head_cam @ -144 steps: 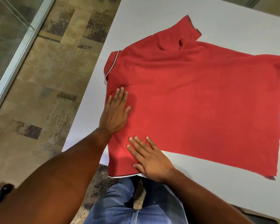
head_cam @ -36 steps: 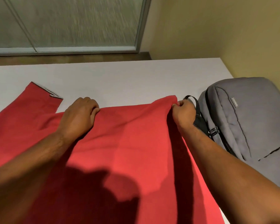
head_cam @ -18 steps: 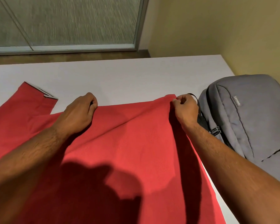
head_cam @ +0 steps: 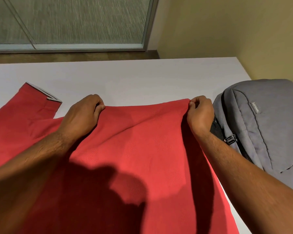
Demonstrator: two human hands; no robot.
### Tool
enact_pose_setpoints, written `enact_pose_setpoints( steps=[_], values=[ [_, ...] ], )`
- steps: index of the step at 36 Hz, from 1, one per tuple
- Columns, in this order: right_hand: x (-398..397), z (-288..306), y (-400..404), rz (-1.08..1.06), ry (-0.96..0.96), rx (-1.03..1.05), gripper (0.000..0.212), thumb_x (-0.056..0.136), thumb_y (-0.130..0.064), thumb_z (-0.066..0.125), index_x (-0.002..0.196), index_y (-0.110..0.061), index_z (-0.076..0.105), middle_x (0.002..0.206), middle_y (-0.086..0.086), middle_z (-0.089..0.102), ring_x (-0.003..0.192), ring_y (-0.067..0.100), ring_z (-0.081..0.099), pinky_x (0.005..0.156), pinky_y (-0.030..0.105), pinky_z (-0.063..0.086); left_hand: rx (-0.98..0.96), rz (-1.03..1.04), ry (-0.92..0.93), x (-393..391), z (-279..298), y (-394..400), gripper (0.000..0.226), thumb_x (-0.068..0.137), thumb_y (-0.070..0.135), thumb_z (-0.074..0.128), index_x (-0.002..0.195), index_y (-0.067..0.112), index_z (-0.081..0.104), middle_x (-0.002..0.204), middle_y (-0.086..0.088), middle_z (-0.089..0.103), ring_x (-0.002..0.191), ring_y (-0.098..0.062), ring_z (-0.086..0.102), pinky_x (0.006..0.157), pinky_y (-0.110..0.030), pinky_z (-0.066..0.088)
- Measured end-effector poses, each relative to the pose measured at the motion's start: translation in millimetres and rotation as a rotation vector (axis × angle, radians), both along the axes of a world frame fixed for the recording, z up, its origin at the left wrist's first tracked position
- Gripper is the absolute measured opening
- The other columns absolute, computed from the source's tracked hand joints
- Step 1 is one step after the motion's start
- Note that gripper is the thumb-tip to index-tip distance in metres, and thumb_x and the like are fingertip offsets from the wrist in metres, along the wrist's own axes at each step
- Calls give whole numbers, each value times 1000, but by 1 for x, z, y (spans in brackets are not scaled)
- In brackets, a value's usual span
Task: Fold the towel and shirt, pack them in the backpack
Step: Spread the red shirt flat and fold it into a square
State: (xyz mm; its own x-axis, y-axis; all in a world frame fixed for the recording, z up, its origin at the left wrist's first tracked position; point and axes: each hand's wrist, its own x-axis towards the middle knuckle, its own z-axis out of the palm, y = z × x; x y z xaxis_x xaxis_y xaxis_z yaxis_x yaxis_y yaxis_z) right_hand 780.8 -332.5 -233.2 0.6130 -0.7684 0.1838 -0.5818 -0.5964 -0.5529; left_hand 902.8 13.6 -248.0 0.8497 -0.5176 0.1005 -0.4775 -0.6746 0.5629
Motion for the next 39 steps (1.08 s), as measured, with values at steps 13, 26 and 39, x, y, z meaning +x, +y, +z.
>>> enact_pose_setpoints(
  steps=[13, 26, 39],
  values=[
    [-25, 2, -10, -31, 25, 248, 14, 98, -28, 64, 98, -14, 64, 87, -5, 65, 84, 20, 64, 84, 43, 54, 69, -16, 17, 4, 0, -1, 13, 104, 32, 51, 101, 24, 60, 98, 6, 60, 88, -18, 58, 78, -41, 48],
    [-3, 13, -20, 75, -120, 413, 18, 90, -5, 71, 101, -15, 61, 82, -5, 57, 68, 10, 54, 67, 31, 48, 75, 16, 0, -2, 1, 1, 15, 101, 36, 55, 93, 24, 57, 91, 6, 58, 82, -18, 56, 72, -42, 48],
    [-1, 2, -8, 193, 146, 68, 20, 91, 0, 52, 105, -14, 54, 96, 1, 63, 88, 23, 58, 76, 32, 42, 255, 45, 51, 7, 21, 57, 33, 95, 56, 57, 81, 26, 58, 69, 5, 61, 70, -25, 60, 62, -39, 48]
  ],
)
